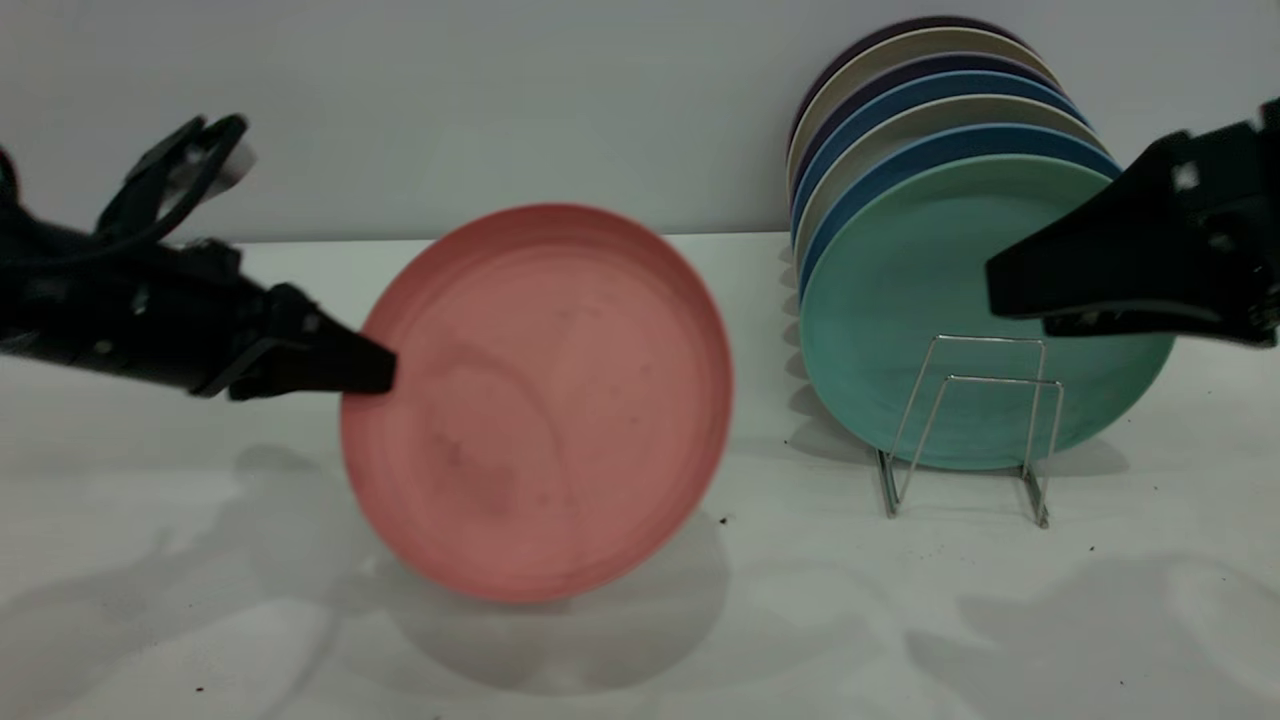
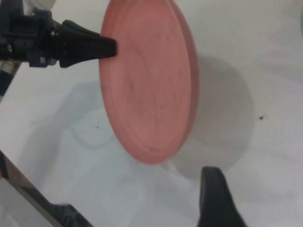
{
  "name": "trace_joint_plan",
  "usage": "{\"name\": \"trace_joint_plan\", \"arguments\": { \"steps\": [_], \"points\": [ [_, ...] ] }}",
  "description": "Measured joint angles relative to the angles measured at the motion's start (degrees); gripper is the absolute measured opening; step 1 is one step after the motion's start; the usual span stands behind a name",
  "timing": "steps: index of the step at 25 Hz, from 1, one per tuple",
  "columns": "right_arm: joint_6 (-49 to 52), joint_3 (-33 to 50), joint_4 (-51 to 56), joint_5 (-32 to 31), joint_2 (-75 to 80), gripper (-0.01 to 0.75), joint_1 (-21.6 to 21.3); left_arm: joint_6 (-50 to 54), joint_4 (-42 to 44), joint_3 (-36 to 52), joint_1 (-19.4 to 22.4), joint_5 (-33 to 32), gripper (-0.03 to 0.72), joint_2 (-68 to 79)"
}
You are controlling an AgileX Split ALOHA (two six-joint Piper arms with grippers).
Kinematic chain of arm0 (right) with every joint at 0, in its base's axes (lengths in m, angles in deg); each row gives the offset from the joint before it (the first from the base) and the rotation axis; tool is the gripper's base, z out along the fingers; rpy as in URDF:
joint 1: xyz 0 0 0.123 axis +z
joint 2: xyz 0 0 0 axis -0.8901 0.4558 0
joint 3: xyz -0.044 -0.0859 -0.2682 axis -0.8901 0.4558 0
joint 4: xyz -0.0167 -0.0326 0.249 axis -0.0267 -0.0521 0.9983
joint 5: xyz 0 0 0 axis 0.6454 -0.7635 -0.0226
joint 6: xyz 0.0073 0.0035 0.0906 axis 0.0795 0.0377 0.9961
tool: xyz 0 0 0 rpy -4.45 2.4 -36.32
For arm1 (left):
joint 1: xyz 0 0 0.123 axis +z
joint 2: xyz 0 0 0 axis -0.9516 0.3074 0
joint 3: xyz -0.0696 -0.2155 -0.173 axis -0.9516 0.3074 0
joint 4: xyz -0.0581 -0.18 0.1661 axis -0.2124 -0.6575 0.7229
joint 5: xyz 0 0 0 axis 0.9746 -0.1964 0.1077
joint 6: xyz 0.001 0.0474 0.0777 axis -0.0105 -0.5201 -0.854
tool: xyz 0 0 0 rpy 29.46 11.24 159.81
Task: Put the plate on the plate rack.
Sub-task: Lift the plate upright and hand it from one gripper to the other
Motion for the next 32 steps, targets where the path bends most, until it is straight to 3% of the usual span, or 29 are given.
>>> {"name": "trace_joint_plan", "arguments": {
  "steps": [11, 23, 32],
  "points": [
    [-5.9, -3.4, 4.6, -1.3, 8.4, 0.456, 0.0, 2.9, 0.3, -4.0, -6.7, 3.2, 0.014, 0.0],
    [-6.6, -5.6, 4.8, -1.7, 12.3, 0.456, 0.2, 5.5, 0.3, -4.8, -8.0, 1.2, 0.014, 0.0],
    [-6.1, -9.9, 4.8, -2.0, 16.1, 0.456, 6.9, 6.6, 0.3, -4.8, -8.7, 1.0, 0.014, 0.0]
  ]
}}
